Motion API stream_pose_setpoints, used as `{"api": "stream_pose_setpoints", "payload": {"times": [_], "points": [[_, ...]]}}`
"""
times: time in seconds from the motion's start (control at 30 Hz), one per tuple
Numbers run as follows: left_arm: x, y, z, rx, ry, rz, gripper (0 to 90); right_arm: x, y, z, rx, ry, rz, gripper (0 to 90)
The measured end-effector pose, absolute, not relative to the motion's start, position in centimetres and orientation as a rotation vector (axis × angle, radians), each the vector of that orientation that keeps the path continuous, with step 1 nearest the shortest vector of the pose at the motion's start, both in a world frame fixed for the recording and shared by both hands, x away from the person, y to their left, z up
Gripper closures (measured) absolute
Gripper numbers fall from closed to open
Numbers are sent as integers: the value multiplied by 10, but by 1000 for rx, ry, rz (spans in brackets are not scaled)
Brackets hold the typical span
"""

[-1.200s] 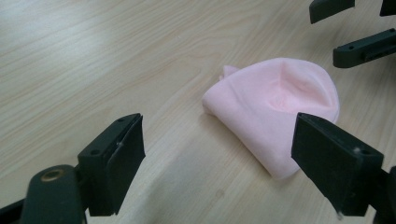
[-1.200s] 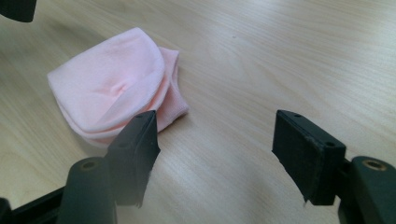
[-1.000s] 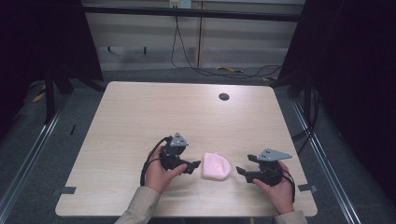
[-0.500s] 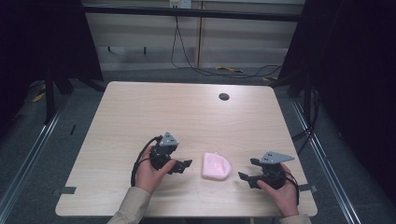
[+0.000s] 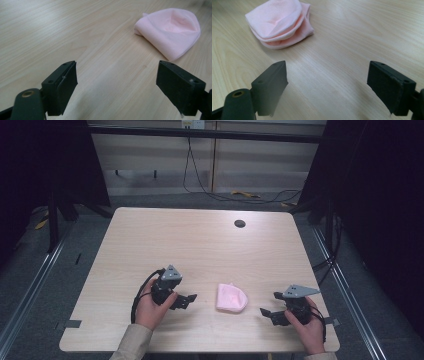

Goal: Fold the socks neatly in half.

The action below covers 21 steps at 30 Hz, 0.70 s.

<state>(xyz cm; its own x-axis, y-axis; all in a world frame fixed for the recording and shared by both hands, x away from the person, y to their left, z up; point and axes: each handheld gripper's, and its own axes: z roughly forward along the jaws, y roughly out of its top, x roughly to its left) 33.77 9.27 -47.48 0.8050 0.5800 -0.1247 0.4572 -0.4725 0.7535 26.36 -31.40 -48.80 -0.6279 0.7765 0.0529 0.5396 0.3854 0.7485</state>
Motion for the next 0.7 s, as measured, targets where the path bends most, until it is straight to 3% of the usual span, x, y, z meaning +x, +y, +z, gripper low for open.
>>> {"api": "stream_pose_setpoints", "payload": {"times": [0.7], "points": [[330, 141, -497, 2152, 837, 213, 170, 258, -328, -494, 1159, 2366, 1016, 159]]}}
